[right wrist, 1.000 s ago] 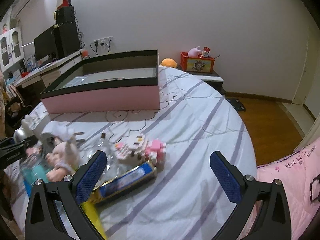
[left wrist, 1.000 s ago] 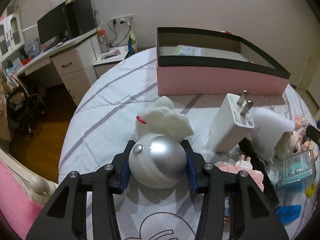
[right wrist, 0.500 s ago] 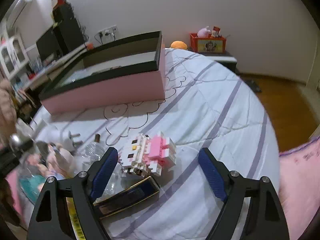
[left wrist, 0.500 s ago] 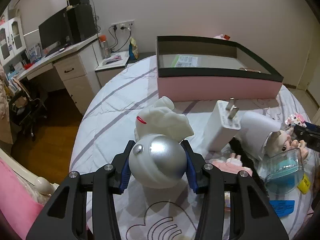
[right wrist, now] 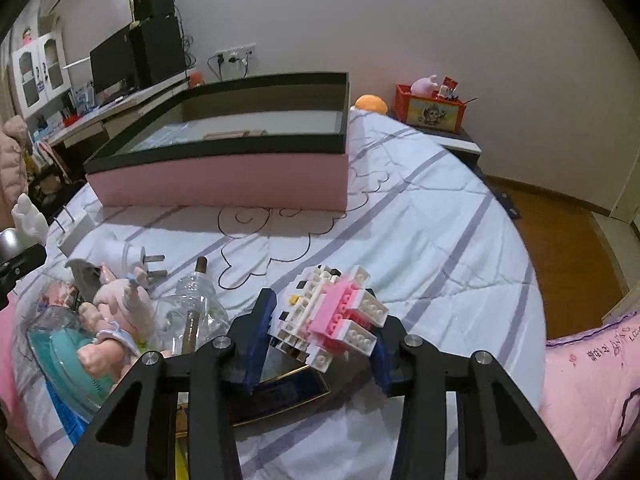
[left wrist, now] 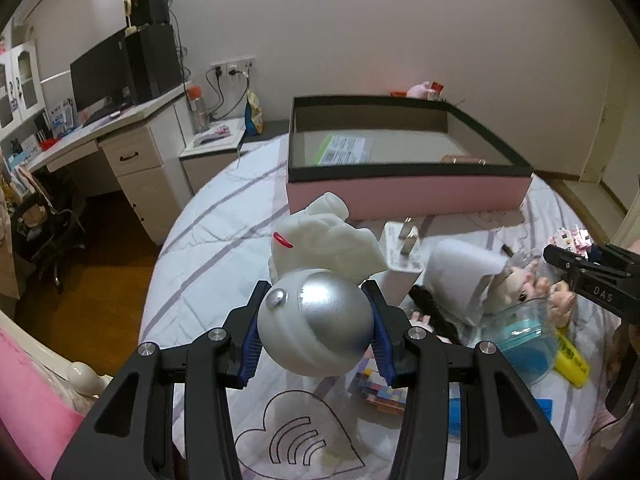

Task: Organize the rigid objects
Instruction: 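Grasp the white robot figurine with the left gripper while the right grasps the pink block toy, then lift both items into the pink box tray and open both grippers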

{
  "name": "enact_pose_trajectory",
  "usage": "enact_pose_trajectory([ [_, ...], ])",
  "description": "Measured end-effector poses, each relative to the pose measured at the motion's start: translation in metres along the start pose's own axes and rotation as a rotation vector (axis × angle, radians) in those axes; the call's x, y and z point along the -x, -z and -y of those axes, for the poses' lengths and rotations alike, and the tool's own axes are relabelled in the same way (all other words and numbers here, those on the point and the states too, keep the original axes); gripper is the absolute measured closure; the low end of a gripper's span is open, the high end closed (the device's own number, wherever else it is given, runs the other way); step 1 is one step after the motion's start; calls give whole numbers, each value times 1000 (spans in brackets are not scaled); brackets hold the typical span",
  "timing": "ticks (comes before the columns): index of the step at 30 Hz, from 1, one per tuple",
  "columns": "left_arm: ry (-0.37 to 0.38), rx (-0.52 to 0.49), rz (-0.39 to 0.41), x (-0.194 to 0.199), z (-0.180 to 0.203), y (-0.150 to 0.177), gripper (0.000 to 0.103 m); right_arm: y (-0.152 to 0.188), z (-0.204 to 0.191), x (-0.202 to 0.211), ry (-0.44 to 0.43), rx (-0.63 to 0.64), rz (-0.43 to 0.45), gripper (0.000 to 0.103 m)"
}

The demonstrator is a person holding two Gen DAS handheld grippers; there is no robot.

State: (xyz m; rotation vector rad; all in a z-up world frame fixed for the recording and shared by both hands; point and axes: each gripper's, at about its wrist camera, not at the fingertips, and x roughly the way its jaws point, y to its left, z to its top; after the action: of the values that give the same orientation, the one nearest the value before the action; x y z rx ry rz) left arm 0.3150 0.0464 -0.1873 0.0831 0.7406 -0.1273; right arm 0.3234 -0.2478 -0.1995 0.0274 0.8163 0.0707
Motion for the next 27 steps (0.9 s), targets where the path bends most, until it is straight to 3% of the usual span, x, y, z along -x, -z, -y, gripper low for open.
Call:
enact_pose_trajectory([
  [7, 20, -2, 88, 32, 15, -10, 57, -8, -8, 51, 38, -4, 140, 60],
  [17, 90, -4, 226, 88, 50, -23, 57, -18, -73, 126, -51, 92, 322, 60],
  [27, 19, 4, 350, 133, 56, -29, 57, -20, -92, 158, -28, 116, 415, 60],
])
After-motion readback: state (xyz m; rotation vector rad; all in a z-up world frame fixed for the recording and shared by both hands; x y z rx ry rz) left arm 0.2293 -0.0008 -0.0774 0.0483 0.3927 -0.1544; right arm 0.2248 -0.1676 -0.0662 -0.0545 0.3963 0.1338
